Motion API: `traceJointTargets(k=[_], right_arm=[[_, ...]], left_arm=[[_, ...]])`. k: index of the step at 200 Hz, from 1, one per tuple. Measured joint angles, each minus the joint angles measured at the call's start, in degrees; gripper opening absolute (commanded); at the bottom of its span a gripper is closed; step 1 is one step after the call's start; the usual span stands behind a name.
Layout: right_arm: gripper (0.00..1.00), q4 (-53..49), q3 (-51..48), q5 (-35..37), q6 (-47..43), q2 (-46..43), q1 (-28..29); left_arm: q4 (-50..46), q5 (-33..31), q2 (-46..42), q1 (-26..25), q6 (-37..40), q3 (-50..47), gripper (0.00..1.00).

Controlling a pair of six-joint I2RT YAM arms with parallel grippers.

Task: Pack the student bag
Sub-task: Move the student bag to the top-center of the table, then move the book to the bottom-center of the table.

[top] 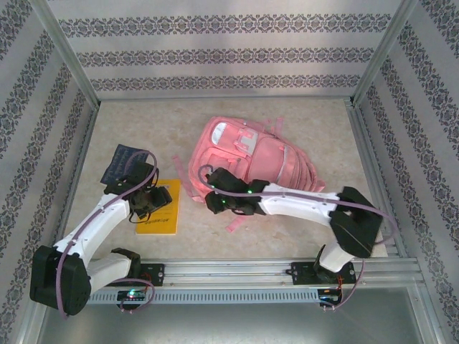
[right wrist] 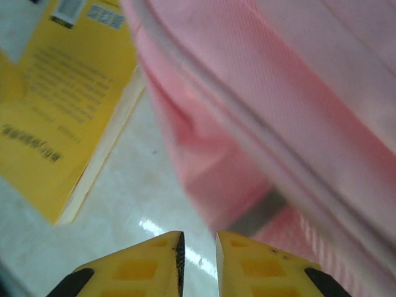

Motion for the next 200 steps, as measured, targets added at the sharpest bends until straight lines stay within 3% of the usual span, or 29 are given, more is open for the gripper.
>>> traceJointTargets(k=[34, 72, 105, 125, 157, 178, 200], right_arm=[[0.27, -1.38, 6.32, 2.34, -0.17, 7.56, -3.34], [0.44, -2.62, 13.25, 7.72, -2.38, 11.04, -7.39], [0.55, -2.78, 14.01, 8.22, -4.17, 9.29, -8.46], [0.58, -1.92, 11.85, 6.71, -4.35, 5.20, -8.22], [0.58, -0.31, 8.55, 1.38, -3.91, 1.07, -8.07], [0.58, -0.20, 7.67, -2.01, -3.58, 2.67, -8.07], [0.60, -0.20, 7.61, -3.96, -3.50, 6.12, -7.96]], left_arm=[[0.68, 0.39, 0.28, 0.04, -1.05, -3.91, 0.69], [4.15, 2.80, 0.42, 0.09, -2.56, -8.55, 0.67], [9.49, 7.89, 2.03, -0.48, -2.99, -9.25, 0.65], [14.29, 10.84, 3.63, -4.31, -3.69, -9.20, 0.64], [18.69, 14.73, 4.90, -14.95, -5.49, -8.48, 0.63], [14.97, 16.50, -0.02, -17.66, -6.38, -9.46, 0.64], [7.63, 13.11, -9.05, -17.62, -6.32, -8.28, 0.67]])
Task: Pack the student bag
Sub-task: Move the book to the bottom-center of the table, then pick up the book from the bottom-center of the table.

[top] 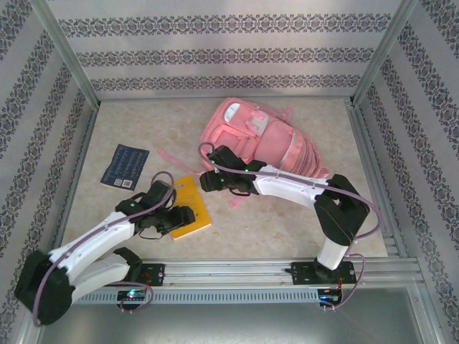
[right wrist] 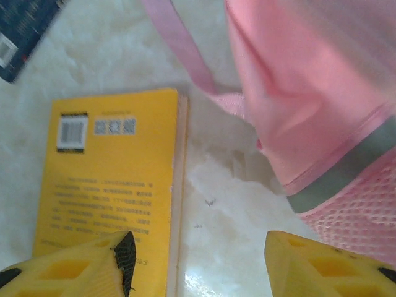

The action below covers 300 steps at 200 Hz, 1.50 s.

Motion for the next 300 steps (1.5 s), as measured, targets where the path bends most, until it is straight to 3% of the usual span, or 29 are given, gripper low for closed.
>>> traceJointTargets(k=[27, 58, 83, 149, 195, 300], right_arm=[[0.64, -1.55, 2.05, -1.57, -0.24, 6.38, 0.76], [0.66, -2.38, 3.63, -2.69, -0.17, 11.21, 2.64], [0.62, -2.36, 3.76, -4.42, 0.24, 12.72, 3.28], [0.50, -0.42, 5.07, -9.01, 1.55, 14.62, 4.50], [0.42, 2.49, 4.96, -13.97, 3.26, 15.37, 4.39], [0.40, 24.55, -8.11, -28.55, 20.98, 7.02, 3.34]], left_arm=[[-4.57, -4.46, -5.42, 3.32, 0.07, 1.68, 0.67], [-3.91, -7.61, -3.45, 9.33, 0.15, -0.98, 0.67], [-2.45, -9.94, -2.62, 11.23, -0.11, -5.07, 0.66], [8.61, -9.31, 1.27, 12.44, -0.24, -9.44, 0.62], [9.18, -8.39, 2.71, 13.20, -0.22, -9.44, 0.60], [9.14, -7.65, -1.07, 13.20, 0.46, -10.54, 0.56]])
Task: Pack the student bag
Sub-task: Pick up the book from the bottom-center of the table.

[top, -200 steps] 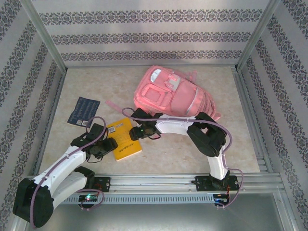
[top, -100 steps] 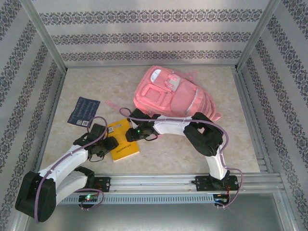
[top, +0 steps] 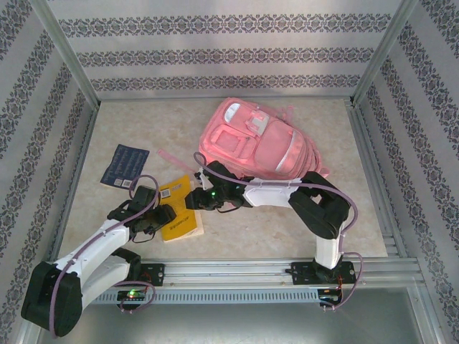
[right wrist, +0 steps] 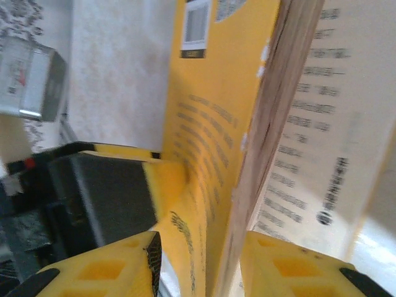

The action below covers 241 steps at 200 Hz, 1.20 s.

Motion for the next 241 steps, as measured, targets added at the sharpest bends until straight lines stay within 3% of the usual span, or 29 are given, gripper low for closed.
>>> traceJointTargets(k=[44, 97, 162, 194, 241], right_arm=[[0.30, 6.73, -0.35, -2.05, 4.35, 2.99, -0.02], [0.03, 8.33, -3.72, -0.55, 4.28, 2.99, -0.94], [0.02, 8.24, -10.27, -0.13, 4.42, -5.44, -3.15], [0.02, 7.76, -13.33, -0.33, 5.57, -11.69, -4.48], [0.02, 7.85, -14.84, -0.72, 7.65, -21.22, -5.73]], left_arm=[[-0.48, 3.76, -1.90, 0.00, 0.00, -0.17, 0.55], [-5.01, 4.63, -6.29, 0.00, 0.63, 1.51, 0.63], [-10.49, 4.63, -8.74, 0.00, 0.92, 5.35, 0.69], [-12.81, 5.29, -9.99, 0.00, 2.16, 10.62, 0.84], [-11.10, 9.81, -8.44, 0.00, 3.96, 14.53, 0.86]])
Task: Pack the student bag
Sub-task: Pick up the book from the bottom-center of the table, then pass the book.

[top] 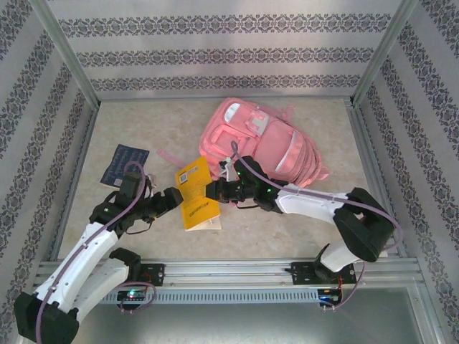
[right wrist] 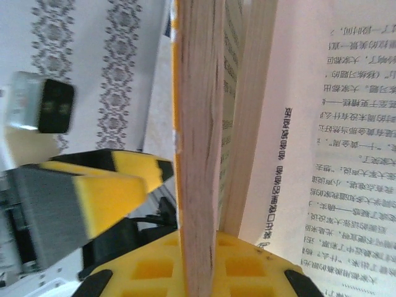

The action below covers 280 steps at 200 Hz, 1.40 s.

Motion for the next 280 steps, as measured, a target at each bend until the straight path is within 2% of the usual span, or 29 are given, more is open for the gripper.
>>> traceJointTargets(k=[34, 75, 92, 113, 150, 176, 190, 212, 220, 232, 255, 280], right_arm=[[0.02, 0.59, -1.70, -0.44, 1.90, -5.64, -0.02], [0.02, 4.66, -3.98, -1.36, 5.60, -7.08, -0.02], [0.02, 6.10, -4.90, -1.42, 6.86, -7.10, -0.04], [0.02, 7.06, -5.14, -1.68, 7.50, -7.19, -0.79], [0.02, 8.15, -6.32, -2.27, 8.28, -8.85, -2.82], [0.06, 8.20, -6.86, -2.27, 8.35, -9.79, -3.50], [0.15, 8.15, -7.30, -2.25, 8.33, -10.01, -3.89], [0.51, 8.09, -8.46, -2.01, 7.82, -10.78, -4.55], [0.61, 8.02, -8.94, -1.51, 7.52, -11.32, -4.72], [0.72, 7.63, -9.70, -0.46, 6.58, -12.39, -5.01], [0.84, 6.03, -10.82, 2.14, 5.03, -14.40, -5.66], [0.88, 5.29, -11.08, 3.87, 4.15, -14.23, -5.84]], left_arm=[[3.17, 4.83, 1.11, 0.52, 0.50, 0.04, 0.86], [22.45, 15.63, -1.29, 0.81, -6.34, -6.80, 0.84], [29.59, 18.60, -0.42, 0.90, -10.34, -9.70, 0.77], [35.76, 20.55, 0.63, 1.20, -14.53, -12.26, 0.63], [41.18, 22.03, -0.28, 1.51, -18.03, -13.09, 0.36], [43.93, 22.58, -0.72, 1.51, -19.87, -13.27, 0.22], [45.48, 22.95, -0.72, 1.51, -20.74, -13.35, 0.14], [47.32, 23.93, -0.72, 1.51, -22.03, -13.44, 0.03], [48.06, 24.22, -0.72, 1.51, -22.40, -13.51, 0.00], [49.22, 24.41, -0.74, 1.51, -23.23, -13.64, 0.00], [51.76, 24.68, -0.76, 1.51, -24.90, -13.73, 0.00], [55.60, 25.11, -0.81, 1.51, -27.17, -13.77, 0.00]])
